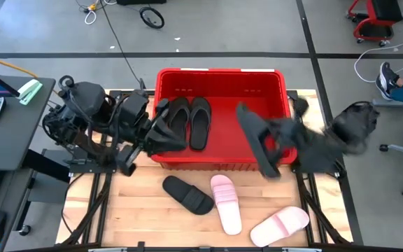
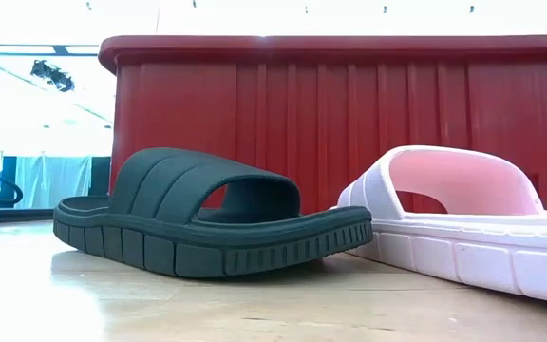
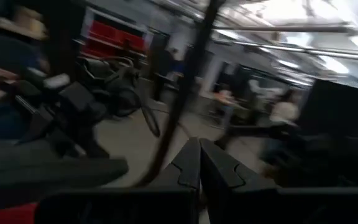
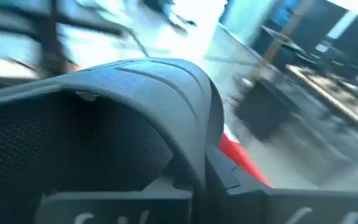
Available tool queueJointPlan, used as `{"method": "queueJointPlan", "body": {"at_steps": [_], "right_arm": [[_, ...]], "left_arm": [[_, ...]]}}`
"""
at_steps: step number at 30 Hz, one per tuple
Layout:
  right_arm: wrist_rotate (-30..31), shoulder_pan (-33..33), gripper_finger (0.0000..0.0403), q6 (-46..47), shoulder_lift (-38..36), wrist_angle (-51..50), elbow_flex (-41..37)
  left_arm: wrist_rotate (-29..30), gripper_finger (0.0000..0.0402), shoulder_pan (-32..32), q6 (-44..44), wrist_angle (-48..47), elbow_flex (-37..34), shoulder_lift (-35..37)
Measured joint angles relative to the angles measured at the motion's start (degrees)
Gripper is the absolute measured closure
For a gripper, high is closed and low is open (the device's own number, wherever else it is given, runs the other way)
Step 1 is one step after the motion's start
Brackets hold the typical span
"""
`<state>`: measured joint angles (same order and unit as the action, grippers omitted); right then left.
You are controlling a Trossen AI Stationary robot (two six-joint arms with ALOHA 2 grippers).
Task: Pick and place slides into bin
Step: Put the right black slide into the red bin
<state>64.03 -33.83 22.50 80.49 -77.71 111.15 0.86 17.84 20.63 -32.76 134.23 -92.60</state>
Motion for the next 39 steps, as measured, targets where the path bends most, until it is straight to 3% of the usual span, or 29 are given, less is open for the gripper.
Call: {"method": "queueJointPlan", "body": {"at_steps": [3, 8, 12, 17, 22, 27, 39], "right_arm": [[-5.7, 11.9, 0.0393, -6.0, 0.4, -0.2, -0.6], [-11.4, 31.9, 0.0393, -4.1, 2.4, -1.3, -1.4], [-16.1, 45.1, 0.0393, -1.9, 6.4, -2.5, -1.4], [-32.3, 57.4, 0.0393, 3.7, 14.5, -2.6, -1.4], [-36.4, 62.7, 0.0393, 3.0, 23.6, -2.6, -1.5], [-44.2, 66.5, 0.0393, 4.9, 30.2, -3.0, -1.5], [-48.6, 68.6, 0.0392, 5.4, 38.6, -7.1, -1.4]], "left_arm": [[5.8, 0.0391, -1.4, -1.8, 0.0, 0.0, 0.0], [13.8, 0.0387, -7.1, 2.5, -0.1, 0.0, 0.7], [14.2, 0.0386, -14.1, -0.8, 0.1, 0.0, 1.4], [14.2, 0.0384, -21.8, -6.6, -0.3, 0.0, 1.8], [14.2, 0.0388, -27.1, -9.8, -0.9, 0.0, 1.9], [14.1, 0.0388, -29.8, -10.1, -5.0, 0.0, 1.9], [13.9, 0.0392, -30.1, -12.5, -11.4, 0.0, 1.9]]}}
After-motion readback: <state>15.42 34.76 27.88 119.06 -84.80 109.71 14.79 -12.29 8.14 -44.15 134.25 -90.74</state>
